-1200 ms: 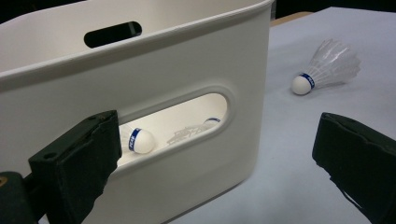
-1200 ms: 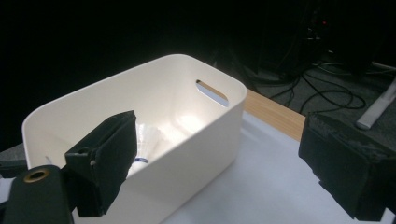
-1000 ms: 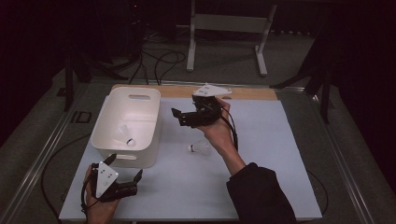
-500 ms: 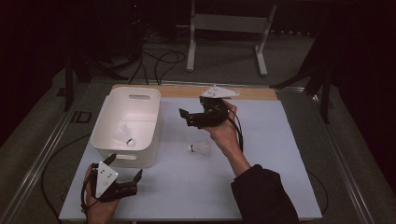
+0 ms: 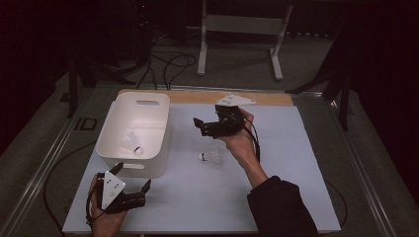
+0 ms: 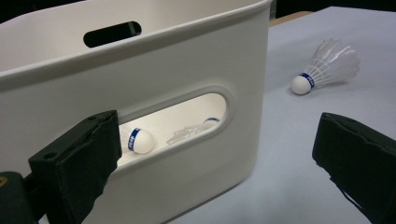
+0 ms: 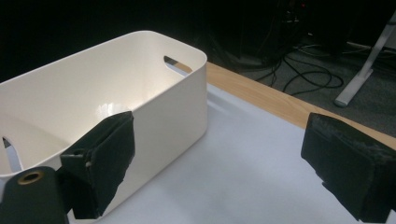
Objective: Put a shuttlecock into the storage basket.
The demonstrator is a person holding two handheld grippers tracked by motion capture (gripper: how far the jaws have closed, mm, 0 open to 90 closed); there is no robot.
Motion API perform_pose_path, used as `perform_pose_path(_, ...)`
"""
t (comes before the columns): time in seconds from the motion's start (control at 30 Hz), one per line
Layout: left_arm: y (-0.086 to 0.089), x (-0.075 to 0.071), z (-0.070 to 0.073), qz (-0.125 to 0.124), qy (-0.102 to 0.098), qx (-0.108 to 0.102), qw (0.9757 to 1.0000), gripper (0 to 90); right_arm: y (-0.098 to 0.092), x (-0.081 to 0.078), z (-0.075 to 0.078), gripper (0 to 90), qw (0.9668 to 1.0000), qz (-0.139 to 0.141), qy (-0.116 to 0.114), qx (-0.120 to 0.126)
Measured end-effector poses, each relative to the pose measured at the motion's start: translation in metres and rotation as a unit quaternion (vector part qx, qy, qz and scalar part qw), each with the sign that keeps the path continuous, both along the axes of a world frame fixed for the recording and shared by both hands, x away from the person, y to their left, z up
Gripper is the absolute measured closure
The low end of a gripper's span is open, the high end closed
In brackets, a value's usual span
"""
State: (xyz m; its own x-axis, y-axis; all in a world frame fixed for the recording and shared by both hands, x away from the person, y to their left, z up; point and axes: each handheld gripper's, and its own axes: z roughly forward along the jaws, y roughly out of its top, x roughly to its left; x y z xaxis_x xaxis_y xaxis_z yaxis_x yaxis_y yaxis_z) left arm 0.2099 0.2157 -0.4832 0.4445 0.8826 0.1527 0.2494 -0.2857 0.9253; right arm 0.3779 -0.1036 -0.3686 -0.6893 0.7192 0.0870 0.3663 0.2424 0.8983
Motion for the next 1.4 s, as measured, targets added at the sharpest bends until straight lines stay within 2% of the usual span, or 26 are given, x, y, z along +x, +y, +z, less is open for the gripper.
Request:
perform_pose_path(0.27, 0.001, 0.0, 0.0, 0.003, 0.001, -0.005, 1.0, 0.1, -0.005, 0.0, -0.005, 9.7, 0.9999, -0.005, 0.008, -0.005)
perform_pose_path(0.47, 0.0, 0.001, -0.001, 0.003, 0.012, -0.006, 0.9999, 0.0, -0.007, -0.002, -0.008, 9.6, 0.9999, -0.004, 0.01, -0.007)
perform_pose_path(1.4, 0.003, 0.001, 0.0, 0.015, 0.01, -0.012, 0.9998, 0.0, -0.014, -0.005, -0.029, 9.6, 0.9992, -0.006, 0.029, -0.025)
